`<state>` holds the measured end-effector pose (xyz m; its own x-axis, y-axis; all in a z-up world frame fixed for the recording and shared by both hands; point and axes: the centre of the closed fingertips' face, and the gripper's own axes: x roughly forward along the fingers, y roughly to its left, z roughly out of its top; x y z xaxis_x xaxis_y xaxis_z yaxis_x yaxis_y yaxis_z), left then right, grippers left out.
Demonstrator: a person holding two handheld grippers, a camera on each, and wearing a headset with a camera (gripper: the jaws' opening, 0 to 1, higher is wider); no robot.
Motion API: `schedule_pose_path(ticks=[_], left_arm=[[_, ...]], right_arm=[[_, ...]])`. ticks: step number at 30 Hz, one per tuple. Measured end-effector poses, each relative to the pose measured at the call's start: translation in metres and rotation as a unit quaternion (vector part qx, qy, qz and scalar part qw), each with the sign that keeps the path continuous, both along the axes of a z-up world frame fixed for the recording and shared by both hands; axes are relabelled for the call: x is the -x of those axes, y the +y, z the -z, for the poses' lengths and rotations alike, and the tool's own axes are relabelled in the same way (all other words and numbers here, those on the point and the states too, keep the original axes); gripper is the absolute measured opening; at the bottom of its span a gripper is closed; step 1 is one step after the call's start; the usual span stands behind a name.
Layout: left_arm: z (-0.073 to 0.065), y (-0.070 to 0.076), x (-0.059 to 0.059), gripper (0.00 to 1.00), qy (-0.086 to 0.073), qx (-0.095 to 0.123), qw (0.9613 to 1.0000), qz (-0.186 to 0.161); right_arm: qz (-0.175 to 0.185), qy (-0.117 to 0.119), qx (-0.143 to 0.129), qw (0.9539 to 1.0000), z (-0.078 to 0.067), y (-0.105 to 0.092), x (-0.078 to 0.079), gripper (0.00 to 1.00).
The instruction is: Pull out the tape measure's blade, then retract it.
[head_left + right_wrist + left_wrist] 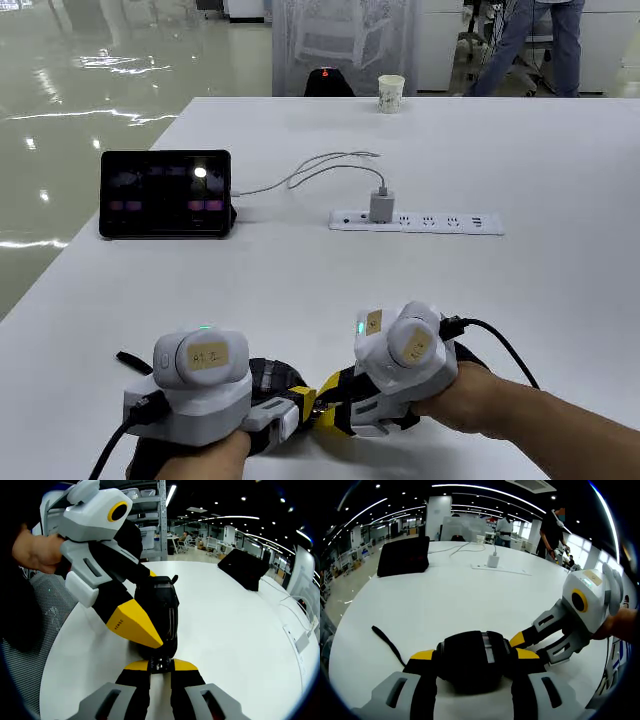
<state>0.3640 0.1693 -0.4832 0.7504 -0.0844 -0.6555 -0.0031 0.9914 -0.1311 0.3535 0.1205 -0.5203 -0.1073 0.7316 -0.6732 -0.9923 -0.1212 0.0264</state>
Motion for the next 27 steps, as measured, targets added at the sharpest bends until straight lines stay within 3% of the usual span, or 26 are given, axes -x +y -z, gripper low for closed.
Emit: schedule_pose_path(ticks=[16,27], left_arm=[[0.000,-0.001,0.000,0.57,0.003,0.005,1.0000,0.000],[-0.005,-0.002,0.002,0.57,0.001,0.006,0.9998,0.017]], right_arm=[[-0.005,-0.015,0.020,0.9997,0.001,-0.001,0.000,0.12],[0.013,-0.016,0.023,0.9995,-0.002,-0.010,0.001,0.14]])
